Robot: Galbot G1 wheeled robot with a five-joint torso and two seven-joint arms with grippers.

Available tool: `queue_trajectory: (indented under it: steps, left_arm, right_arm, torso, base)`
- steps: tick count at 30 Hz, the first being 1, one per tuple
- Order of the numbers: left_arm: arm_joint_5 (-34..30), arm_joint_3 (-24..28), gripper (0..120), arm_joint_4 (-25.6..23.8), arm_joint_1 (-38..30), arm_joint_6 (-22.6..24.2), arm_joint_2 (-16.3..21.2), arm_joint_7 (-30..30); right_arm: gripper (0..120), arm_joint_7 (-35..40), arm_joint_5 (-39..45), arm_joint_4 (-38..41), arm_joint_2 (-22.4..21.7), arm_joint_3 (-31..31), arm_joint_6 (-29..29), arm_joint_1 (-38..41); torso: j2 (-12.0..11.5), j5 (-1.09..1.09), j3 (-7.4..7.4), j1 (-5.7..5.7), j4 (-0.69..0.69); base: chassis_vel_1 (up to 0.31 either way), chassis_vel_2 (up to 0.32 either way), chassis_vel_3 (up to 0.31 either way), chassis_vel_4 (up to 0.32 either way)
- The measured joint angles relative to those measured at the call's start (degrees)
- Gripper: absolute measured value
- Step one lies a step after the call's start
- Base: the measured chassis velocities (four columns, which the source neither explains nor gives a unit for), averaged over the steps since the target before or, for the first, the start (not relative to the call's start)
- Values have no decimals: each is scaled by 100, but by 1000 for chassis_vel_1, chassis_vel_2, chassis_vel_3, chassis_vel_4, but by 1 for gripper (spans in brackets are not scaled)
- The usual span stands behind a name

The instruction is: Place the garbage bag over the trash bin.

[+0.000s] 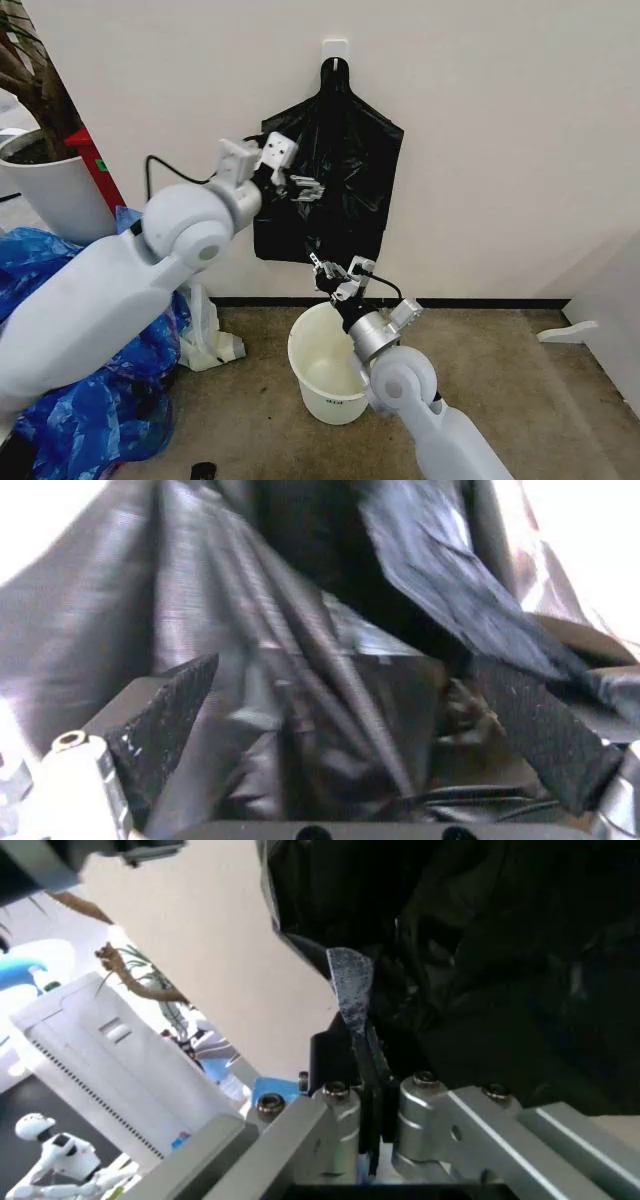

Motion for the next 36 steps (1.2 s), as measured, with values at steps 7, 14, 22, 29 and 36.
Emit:
queue_trajectory:
  steps: [7,14,22,29,36]
  left_arm:
    - [-10,435,100,333,-279,73,-489,-427]
    - [-281,664,100,555,-392,69,-894,-1348]
    - [-304,786,93,765,-438,57,-1005,-1769]
    - [-328,788,67,792,-401,46,-875,-1878]
    - [-399,693,42,687,-336,40,-766,-1924]
  right_arm:
    - [0,-12,9,29,-13,11,6,-50]
    - [0,-39,4,28,-2,-65,28,-81]
    - [0,-48,-14,30,14,-134,54,-150]
    - [0,-31,-12,71,-29,-71,59,-184]
    - [0,-29,-8,138,-77,21,62,-279]
  torso:
    - [0,1,0,0,3]
    - [0,2,-1,0,1]
    - [0,1,-1,0,1]
    - [0,0,-1,0,2]
    - [0,0,-1,-1,2]
  base:
    - [0,0,0,0]
    - [0,0,0,0]
    - [0,0,0,0]
    - [0,0,0,0]
    - [0,0,0,0]
